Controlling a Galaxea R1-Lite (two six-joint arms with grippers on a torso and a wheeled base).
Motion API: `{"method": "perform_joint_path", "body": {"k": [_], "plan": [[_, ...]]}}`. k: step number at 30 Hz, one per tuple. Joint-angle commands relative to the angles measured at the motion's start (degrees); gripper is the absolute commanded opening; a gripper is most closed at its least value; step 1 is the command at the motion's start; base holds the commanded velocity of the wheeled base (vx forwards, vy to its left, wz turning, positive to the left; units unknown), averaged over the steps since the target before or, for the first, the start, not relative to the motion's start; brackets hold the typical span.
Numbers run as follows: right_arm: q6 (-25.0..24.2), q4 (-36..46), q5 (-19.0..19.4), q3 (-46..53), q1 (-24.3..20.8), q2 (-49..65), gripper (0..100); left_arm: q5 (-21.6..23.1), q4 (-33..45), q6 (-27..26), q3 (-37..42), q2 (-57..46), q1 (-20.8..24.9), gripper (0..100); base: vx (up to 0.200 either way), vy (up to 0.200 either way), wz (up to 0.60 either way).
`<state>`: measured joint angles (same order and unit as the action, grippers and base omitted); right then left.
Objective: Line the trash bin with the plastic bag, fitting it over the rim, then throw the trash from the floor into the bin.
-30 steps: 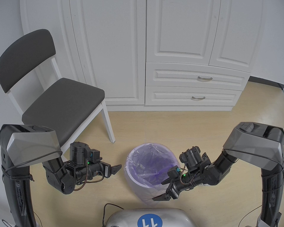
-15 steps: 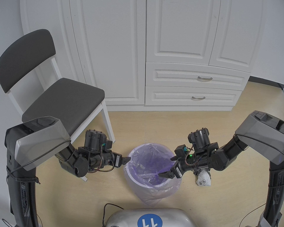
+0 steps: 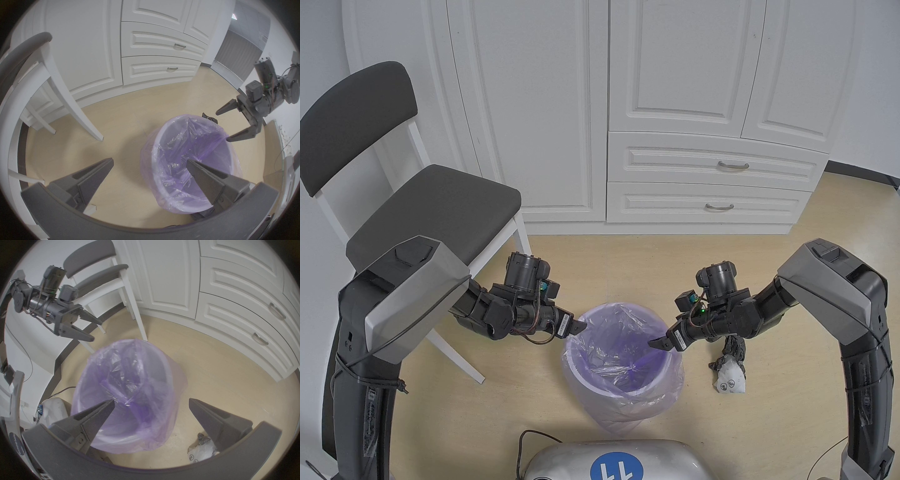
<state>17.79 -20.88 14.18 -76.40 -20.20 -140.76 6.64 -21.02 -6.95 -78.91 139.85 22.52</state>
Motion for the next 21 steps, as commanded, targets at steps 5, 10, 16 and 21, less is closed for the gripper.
{"method": "perform_joint_path", "body": {"k": [5, 10, 16, 21], "plan": [[-4.5, 0.2, -0.4, -8.5, 1.7, -7.8, 100, 0.4, 1.2, -2.5, -4.2, 3.0, 0.6, 100, 0.000, 0.000, 0.00], [-9.9, -0.1, -0.3, -12.4, 1.2, -9.3, 100, 3.7, 3.4, -4.7, -7.5, 4.1, 1.0, 100, 0.000, 0.000, 0.00], [-12.9, -2.8, -0.9, -15.2, 1.2, -11.5, 100, 5.0, 4.4, -6.6, -11.3, 6.2, 1.7, 100, 0.000, 0.000, 0.00], [-14.4, -5.7, -1.2, -16.7, 1.4, -13.0, 100, 6.4, 6.8, -6.9, -15.8, 8.5, 2.4, 100, 0.000, 0.000, 0.00]]}}
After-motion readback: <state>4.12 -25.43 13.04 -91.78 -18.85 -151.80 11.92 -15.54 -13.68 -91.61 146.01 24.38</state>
